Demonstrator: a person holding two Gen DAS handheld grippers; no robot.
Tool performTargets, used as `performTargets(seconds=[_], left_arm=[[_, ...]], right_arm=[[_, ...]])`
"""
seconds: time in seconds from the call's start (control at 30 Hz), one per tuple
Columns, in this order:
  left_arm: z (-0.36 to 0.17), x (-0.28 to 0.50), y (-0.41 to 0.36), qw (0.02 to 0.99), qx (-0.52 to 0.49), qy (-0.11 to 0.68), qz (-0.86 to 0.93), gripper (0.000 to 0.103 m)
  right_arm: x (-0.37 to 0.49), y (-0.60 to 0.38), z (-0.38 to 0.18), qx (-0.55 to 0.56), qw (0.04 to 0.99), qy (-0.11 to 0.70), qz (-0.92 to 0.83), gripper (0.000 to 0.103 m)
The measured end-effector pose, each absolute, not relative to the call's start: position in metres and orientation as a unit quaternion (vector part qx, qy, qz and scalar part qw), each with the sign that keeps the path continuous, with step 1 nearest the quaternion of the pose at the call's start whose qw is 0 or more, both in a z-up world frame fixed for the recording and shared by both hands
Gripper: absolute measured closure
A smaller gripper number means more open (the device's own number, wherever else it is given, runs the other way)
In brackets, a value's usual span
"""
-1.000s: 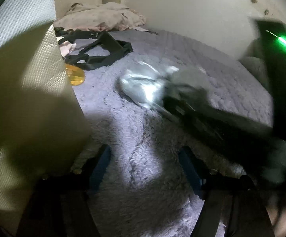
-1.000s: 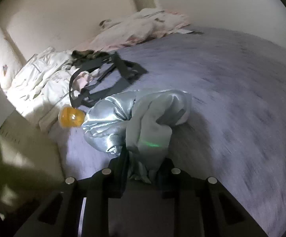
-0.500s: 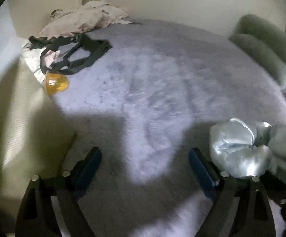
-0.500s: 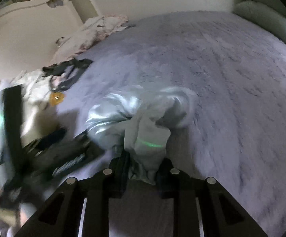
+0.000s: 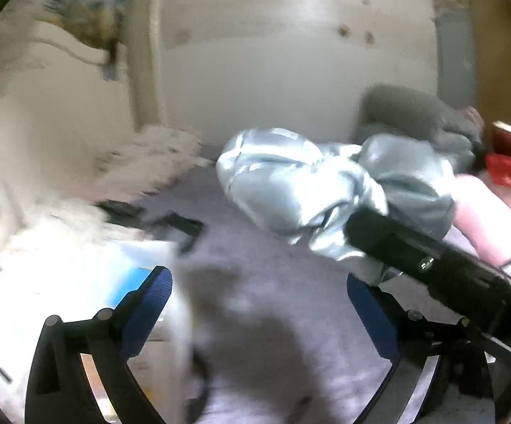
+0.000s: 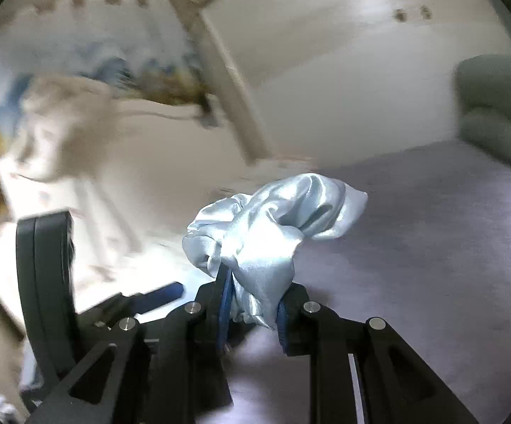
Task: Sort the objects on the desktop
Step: 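Carry the silver packet into the white bag and open the right tool, then reach the left tool to the black marker pen and grasp it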
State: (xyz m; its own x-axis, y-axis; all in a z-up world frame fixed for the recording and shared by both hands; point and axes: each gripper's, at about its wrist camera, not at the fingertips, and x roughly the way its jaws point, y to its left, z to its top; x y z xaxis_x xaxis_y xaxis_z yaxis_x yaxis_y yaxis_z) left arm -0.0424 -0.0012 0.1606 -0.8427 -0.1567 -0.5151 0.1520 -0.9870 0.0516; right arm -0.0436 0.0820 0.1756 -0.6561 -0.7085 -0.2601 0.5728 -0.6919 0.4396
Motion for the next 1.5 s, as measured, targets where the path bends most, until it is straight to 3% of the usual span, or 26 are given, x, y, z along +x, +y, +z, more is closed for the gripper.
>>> performTargets(seconds=[0.1,0.3,0.47,0.53,0.6,0.63,0.97,1.27,1.5], left_arm=[[0.164,-0.022,-0.044,0.123,0.256,0.009,-0.959,0.002],[0.14,0.004,-0.138,0.162,0.247,0.084,-0.952,0.001],[0.136,0.009,-0.157,0.189,0.239,0.058,-0.951,0.001],[0.137,0.01,-0.156,0.172,0.238,0.061,-0.954,0.001],[0.136,0.008,-0.159,0.159,0.241,0.076,-0.954,0.001],[0.136,0.008,-0.16,0.153,0.242,0.088,-0.954,0.001],[0.119,0.019,-0.175,0.125,0.263,0.225,-0.93,0.001],[0.123,0.014,-0.131,0.134,0.266,0.143,-0.944,0.001],[0.118,0.012,-0.129,0.135,0.257,0.159,-0.944,0.001]], right_arm=[[-0.036,0.043,0.191,0.211,0.432,-0.172,-0.86,0.083],[-0.027,-0.046,0.199,0.23,0.515,-0.116,-0.817,0.083],[-0.016,-0.112,0.194,0.239,0.534,-0.056,-0.809,0.079],[-0.016,-0.119,0.196,0.235,0.528,-0.039,-0.815,0.066],[-0.01,-0.121,0.195,0.235,0.526,-0.022,-0.817,0.01],[-0.01,-0.126,0.195,0.233,0.526,-0.013,-0.818,0.001],[0.008,-0.122,0.2,0.224,0.51,0.014,-0.83,0.0],[0.03,-0.073,0.191,0.241,0.474,-0.018,-0.847,0.0],[0.041,-0.01,0.17,0.276,0.405,-0.04,-0.87,0.0]])
